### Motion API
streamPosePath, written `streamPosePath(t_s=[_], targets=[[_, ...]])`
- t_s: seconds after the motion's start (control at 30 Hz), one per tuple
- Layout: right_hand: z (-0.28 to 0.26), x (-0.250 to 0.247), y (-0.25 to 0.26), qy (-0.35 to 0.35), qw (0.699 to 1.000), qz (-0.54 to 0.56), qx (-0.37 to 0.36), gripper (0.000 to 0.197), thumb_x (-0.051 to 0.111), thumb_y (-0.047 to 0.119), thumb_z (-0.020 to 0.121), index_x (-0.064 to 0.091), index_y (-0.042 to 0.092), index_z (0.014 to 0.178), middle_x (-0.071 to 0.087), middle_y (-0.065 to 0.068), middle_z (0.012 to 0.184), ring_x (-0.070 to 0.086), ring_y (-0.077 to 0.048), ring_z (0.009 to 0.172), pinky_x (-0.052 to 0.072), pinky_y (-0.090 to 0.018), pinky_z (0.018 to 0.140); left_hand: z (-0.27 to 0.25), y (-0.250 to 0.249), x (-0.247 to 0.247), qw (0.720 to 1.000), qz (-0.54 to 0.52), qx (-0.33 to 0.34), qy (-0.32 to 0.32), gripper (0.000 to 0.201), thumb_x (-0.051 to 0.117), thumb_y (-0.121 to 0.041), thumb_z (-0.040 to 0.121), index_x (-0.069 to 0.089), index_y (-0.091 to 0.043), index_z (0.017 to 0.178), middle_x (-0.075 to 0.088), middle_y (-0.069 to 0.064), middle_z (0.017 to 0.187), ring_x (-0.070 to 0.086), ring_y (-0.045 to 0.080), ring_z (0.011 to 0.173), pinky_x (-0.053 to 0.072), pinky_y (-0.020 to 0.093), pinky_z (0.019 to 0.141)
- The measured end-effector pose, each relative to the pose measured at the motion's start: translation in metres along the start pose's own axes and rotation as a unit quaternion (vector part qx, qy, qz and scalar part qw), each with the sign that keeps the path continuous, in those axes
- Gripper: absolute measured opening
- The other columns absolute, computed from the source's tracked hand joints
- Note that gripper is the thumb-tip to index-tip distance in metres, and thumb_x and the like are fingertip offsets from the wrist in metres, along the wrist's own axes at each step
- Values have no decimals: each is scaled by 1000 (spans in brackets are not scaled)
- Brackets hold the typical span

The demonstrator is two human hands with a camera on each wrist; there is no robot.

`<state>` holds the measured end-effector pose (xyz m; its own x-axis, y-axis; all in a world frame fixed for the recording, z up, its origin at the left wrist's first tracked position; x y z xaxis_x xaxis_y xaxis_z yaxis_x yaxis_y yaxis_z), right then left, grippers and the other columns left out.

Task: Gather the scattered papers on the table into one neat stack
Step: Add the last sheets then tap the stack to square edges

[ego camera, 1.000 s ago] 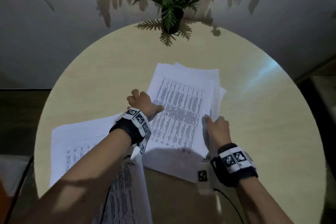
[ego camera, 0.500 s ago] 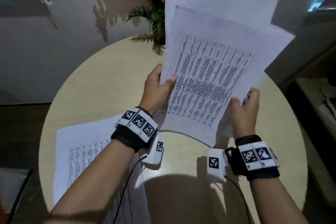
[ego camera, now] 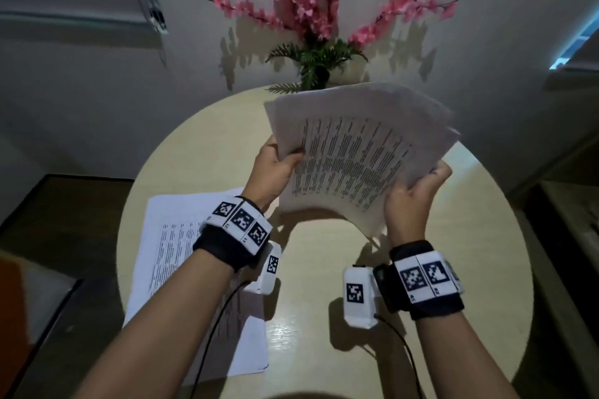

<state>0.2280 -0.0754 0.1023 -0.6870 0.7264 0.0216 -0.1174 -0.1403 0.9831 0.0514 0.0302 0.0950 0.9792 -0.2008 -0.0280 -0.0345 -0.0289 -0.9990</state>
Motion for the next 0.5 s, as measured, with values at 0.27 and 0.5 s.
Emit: streamPosePath(t_s=[0.27, 0.5], targets=[[-25, 39, 6, 112, 984, -132, -51, 20, 46, 4, 91, 40, 20, 80, 42, 13, 69, 44, 12, 55, 32, -14, 56, -6, -77, -75, 986, -7, 119, -118, 23, 55, -11, 89, 54, -11, 112, 62, 7, 106, 61, 18, 97, 52, 29, 88], [-102, 115, -53, 289, 929, -225, 61, 32, 49, 4, 89, 39, 16, 62, 37, 2, 54, 39, -11, 42, 30, -12, 37, 15, 24, -200, 959, 120, -108, -233, 17, 55, -14, 71, 59, -15, 88, 70, 15, 100, 67, 32, 98, 54, 37, 86]])
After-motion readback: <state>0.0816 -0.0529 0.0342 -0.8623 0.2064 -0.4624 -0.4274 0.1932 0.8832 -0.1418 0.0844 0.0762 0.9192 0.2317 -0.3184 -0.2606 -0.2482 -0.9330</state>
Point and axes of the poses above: each hand's wrist, its own z-axis towards the middle knuckle, its own x-axis out of the palm, y = z × x, the point moved 5 cm from there along z, towards the middle knuckle
